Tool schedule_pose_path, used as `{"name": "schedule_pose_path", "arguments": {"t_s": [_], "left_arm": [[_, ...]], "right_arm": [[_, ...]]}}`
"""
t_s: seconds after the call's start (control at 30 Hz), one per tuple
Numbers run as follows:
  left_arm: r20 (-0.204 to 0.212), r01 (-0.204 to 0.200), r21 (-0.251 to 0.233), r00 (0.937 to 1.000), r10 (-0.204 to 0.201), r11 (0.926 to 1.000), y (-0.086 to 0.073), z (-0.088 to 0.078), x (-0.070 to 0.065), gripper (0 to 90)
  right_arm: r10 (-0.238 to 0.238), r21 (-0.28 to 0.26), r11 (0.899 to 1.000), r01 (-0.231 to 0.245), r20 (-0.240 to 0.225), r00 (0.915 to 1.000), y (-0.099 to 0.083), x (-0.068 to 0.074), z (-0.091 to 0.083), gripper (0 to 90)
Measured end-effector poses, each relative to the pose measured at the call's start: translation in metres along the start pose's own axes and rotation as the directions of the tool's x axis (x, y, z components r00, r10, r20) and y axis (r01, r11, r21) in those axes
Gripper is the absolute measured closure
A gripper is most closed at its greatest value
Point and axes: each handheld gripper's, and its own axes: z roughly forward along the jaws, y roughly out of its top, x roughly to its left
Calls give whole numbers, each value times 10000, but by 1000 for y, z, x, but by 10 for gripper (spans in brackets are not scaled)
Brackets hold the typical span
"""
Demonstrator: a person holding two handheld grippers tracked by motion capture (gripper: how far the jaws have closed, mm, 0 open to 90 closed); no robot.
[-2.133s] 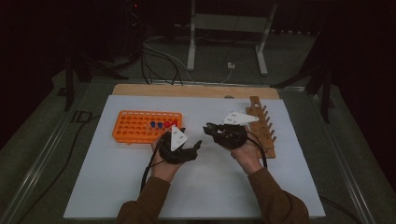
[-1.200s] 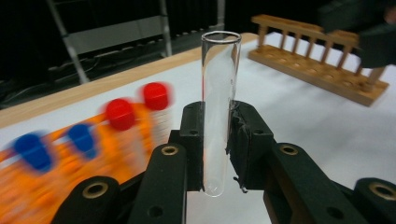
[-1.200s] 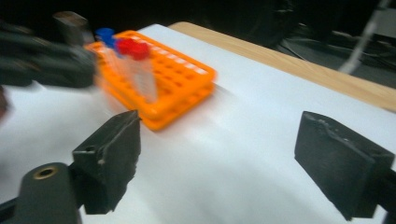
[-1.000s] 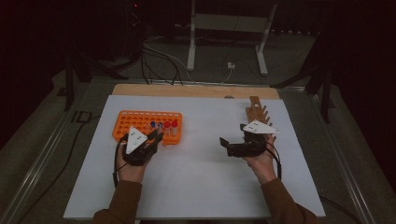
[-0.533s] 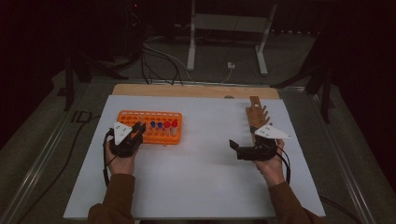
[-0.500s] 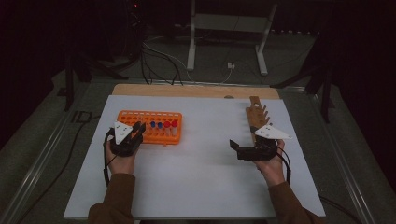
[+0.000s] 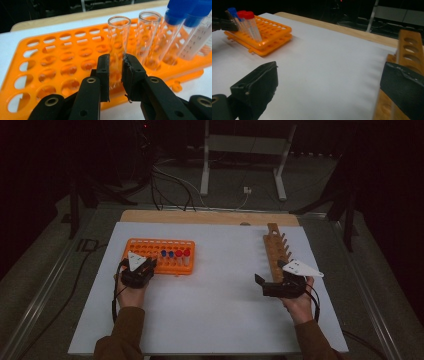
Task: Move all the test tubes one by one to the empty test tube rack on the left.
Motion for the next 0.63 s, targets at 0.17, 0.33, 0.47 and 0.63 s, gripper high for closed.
{"name": "schedule_pose_path", "arguments": {"t_s": [0.17, 0.33, 0.47, 0.63], "left_arm": [[164, 982, -35, 9950, -981, 9952, -3, -14, 8, 460], [622, 799, -905, 9953, -744, 9927, -3, -59, 5, 211], [534, 616, -1449, 9971, -543, 9875, -6, -90, 0, 31], [449, 614, -1669, 9975, -546, 9841, -14, -106, -1, 3]], "right_arm": [[202, -227, 9995, -200, 102, 9997, -9, -9, -9, 15], [235, -416, 9989, -230, 123, 9996, -22, -15, -18, 15], [383, -637, 9973, -374, 134, 9992, -29, -18, -22, 15], [380, -834, 9959, -362, 201, 9991, -33, -21, -26, 14]]}}
